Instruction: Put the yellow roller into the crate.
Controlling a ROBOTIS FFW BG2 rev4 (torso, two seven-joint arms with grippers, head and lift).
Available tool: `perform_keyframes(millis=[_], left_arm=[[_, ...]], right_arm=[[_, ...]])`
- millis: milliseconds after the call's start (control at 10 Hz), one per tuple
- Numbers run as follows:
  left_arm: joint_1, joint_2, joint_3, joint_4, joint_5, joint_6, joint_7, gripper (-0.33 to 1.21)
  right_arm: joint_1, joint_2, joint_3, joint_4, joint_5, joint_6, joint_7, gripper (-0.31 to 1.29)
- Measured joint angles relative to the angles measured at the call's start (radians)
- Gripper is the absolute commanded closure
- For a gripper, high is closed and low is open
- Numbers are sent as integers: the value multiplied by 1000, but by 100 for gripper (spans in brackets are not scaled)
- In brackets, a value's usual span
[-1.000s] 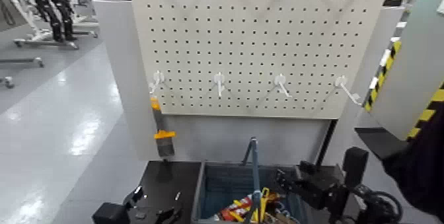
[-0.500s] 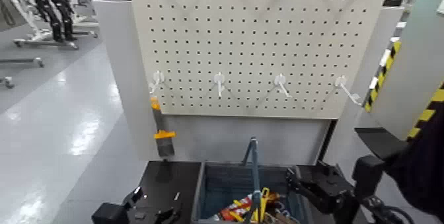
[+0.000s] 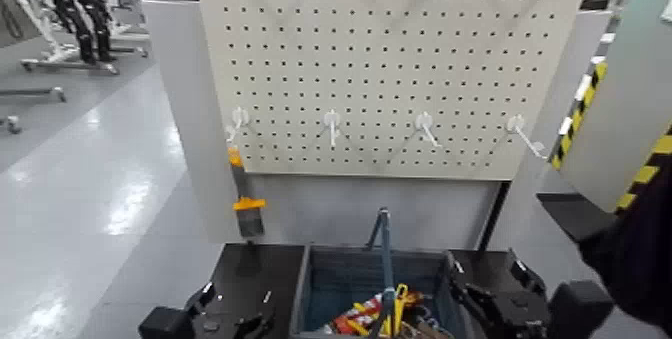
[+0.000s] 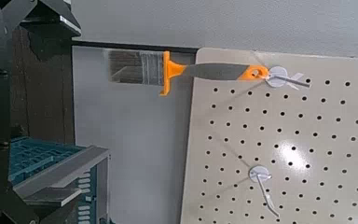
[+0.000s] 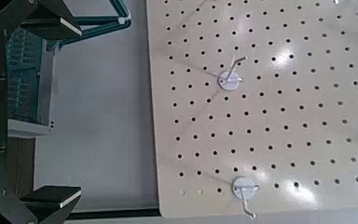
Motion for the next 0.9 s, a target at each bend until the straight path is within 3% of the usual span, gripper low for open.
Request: perform_keyframes(millis=[500, 700, 900], left_arm=[[2, 0, 1, 0, 0, -2, 0, 11], [4, 1, 3, -2, 0, -4, 0, 11], [6, 1, 5, -3, 0, -6, 0, 11]], right_arm=[[75, 23, 40, 48, 30, -169, -100, 13], [92, 25, 64, 92, 43, -272, -129, 13], [115, 27, 75, 93, 84, -313, -167, 13]])
